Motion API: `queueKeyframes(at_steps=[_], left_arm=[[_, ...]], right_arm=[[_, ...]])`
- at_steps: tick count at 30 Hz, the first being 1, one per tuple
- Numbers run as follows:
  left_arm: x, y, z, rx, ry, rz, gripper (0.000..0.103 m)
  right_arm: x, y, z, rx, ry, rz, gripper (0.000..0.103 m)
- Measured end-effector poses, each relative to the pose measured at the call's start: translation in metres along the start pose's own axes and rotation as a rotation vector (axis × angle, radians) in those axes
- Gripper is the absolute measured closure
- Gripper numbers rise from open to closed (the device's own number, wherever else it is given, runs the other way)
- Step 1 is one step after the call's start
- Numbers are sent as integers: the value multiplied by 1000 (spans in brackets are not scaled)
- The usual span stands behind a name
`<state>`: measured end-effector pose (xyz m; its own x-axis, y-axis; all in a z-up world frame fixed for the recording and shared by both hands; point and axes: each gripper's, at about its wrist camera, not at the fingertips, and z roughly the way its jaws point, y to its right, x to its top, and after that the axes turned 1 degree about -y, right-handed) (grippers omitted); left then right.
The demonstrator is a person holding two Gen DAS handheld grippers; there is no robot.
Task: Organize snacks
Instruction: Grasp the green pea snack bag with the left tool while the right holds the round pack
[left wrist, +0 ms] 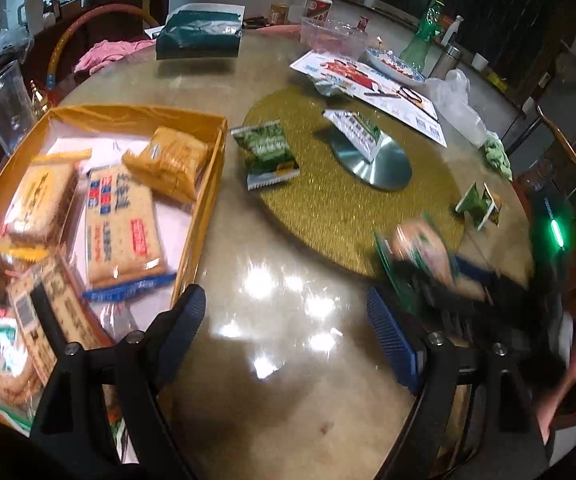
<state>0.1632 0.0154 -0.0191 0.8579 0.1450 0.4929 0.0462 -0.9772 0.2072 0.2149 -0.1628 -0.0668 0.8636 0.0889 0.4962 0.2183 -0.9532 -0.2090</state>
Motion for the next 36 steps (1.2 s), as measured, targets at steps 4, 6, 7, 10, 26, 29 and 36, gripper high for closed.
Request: queueKeyframes(at_steps=[4,6,7,10,26,29,36], left_arm=[[23,7,14,33,-8,8,20],[40,11,26,50,-17,-2,20],[48,13,32,59,-16,-4,20],[77,17,55,122,-24,5,20],[90,30,88,225,-76,142,66],[68,34,74,182,-113,203,67],[-42,53,16,61,-174,435,66]], right_arm=[[-44,26,-30,-9,41,21,18],[-58,41,-41,-24,64,45,18],[-64,48,-45,-32,75,64,19],[-77,64,-55,-48,126,124,19],[-82,62,-58,-42,146,124,20],[-82,63,-58,-41,146,124,20],[-81,59,-57,-19,141,90,20]])
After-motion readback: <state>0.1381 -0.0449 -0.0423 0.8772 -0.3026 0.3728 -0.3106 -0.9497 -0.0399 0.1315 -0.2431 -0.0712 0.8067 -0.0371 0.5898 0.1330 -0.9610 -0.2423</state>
